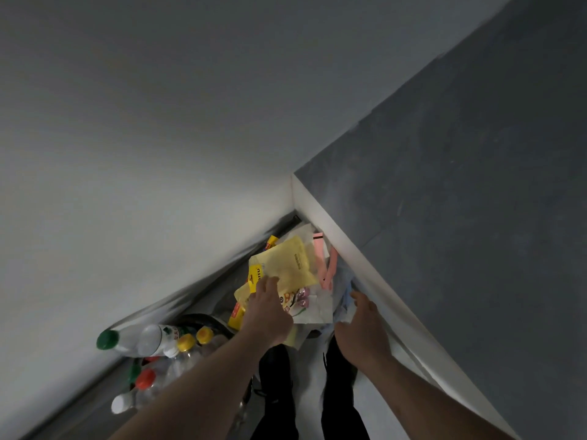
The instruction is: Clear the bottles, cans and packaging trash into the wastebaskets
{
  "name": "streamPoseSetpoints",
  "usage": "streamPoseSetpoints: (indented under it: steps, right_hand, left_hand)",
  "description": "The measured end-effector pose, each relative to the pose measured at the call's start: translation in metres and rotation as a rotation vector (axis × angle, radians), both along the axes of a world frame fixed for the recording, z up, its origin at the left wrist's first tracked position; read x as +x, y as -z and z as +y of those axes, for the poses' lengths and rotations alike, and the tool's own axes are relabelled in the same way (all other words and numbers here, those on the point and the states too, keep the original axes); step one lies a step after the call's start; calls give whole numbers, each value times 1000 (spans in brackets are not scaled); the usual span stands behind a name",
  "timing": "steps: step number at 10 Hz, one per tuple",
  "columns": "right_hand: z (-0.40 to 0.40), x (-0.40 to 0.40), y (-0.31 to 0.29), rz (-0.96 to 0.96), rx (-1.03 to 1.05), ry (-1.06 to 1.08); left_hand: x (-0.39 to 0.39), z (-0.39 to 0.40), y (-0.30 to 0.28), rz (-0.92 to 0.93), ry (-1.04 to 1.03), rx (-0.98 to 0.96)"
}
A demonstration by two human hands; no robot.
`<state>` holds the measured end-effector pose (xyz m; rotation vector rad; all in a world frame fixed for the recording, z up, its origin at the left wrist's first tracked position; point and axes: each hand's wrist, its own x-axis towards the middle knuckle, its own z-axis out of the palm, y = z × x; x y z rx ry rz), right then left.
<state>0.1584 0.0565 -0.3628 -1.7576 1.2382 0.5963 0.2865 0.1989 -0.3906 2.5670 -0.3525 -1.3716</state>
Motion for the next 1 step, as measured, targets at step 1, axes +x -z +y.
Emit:
streamPoseSetpoints:
  steps: [1]
  right_hand:
    - [-2, 2, -12, 6, -39, -39]
  left_hand:
    - [0, 0, -18, -27, 9, -16]
